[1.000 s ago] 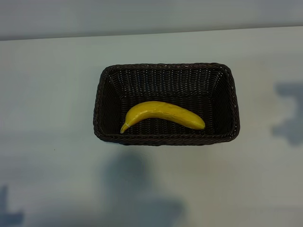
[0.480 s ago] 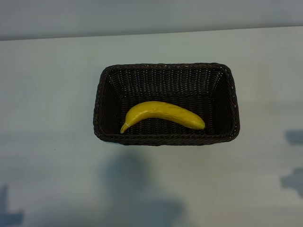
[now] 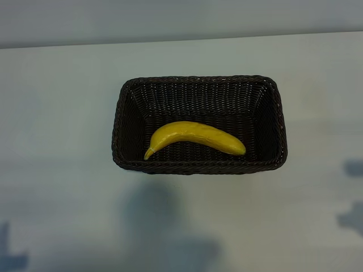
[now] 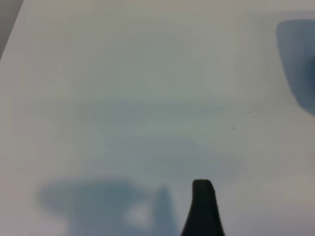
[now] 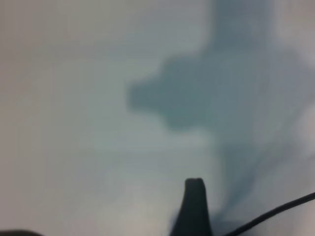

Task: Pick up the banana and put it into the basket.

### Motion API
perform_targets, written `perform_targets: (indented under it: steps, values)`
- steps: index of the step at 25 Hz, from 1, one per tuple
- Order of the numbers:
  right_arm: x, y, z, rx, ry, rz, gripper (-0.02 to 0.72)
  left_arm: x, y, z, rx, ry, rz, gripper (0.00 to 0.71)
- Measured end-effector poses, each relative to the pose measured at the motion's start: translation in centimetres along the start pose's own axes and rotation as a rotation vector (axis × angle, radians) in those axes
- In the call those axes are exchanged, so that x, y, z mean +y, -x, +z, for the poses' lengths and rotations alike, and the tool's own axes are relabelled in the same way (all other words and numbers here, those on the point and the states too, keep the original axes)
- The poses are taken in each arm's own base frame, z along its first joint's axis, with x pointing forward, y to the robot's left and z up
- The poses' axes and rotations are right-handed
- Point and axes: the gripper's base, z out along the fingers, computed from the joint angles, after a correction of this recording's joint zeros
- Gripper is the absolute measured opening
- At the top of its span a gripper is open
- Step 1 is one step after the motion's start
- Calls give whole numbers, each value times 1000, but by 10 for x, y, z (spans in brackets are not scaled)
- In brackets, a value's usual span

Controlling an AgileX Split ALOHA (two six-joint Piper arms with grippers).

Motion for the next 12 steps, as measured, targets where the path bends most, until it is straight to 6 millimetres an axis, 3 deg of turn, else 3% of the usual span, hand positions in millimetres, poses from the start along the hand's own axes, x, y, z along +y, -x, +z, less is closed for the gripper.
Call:
perform_targets:
  steps: [12]
  values:
    - [1, -29, -36, -305, -5, 1, 606, 0, 0, 0, 0, 0, 0, 574]
